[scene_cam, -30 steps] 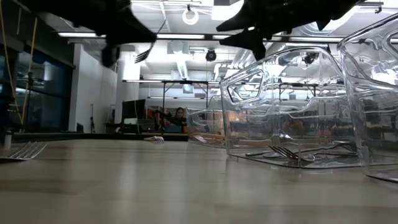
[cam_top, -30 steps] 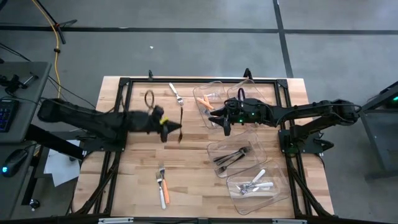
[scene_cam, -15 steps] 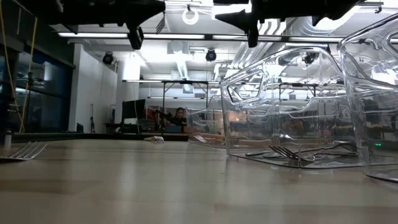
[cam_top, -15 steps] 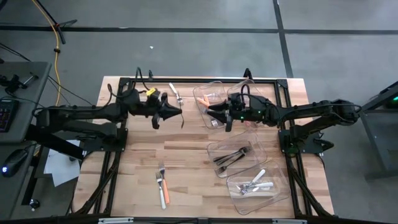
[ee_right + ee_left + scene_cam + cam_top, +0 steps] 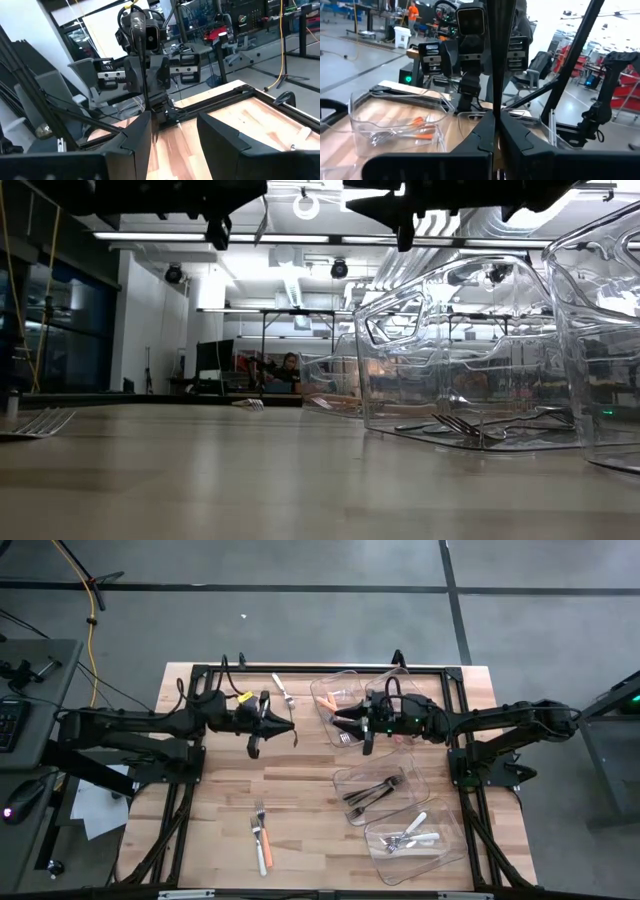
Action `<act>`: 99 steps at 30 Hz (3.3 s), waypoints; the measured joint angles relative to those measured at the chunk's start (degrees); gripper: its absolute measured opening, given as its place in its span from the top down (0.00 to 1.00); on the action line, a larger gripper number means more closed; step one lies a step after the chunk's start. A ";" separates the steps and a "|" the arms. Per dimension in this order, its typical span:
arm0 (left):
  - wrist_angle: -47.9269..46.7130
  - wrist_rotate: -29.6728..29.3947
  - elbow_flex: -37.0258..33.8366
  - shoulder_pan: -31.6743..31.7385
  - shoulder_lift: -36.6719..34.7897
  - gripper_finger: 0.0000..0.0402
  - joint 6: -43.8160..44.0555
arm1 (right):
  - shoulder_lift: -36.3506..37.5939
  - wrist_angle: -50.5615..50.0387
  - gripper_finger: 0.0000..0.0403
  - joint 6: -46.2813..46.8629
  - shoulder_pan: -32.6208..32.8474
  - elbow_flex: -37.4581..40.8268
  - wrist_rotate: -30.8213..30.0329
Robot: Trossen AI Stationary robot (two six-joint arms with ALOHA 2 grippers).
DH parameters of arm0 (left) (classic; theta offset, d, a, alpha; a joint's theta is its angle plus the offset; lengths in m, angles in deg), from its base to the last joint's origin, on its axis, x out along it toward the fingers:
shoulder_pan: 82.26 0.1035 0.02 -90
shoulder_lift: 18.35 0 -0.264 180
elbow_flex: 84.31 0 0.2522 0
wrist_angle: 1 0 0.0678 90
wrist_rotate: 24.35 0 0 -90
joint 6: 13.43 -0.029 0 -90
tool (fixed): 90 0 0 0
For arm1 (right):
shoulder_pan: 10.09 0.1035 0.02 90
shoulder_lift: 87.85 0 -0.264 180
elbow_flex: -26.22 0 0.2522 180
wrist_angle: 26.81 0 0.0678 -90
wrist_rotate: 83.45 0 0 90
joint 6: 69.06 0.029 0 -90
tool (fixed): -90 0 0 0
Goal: Sort silverware by color (type)
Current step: Put the black fork into the top transparent bin
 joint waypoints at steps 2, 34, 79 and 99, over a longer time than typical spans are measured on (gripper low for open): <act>0.04 -0.92 0.00 -0.58 0.38 1.00 0.52 | 0.00 -0.02 0.64 -0.21 -0.02 0.00 0.01; 5.25 -6.99 18.86 -4.16 29.39 1.00 -0.44 | 0.00 -0.98 0.64 1.57 2.00 0.00 -1.28; -28.25 -7.07 18.95 -1.53 10.72 0.70 -6.98 | 1.79 -6.89 0.99 -3.88 1.61 0.00 -1.23; -24.31 -19.41 0.20 -7.11 -19.23 0.78 3.15 | 11.72 -19.56 1.00 -6.17 -0.08 0.00 -0.12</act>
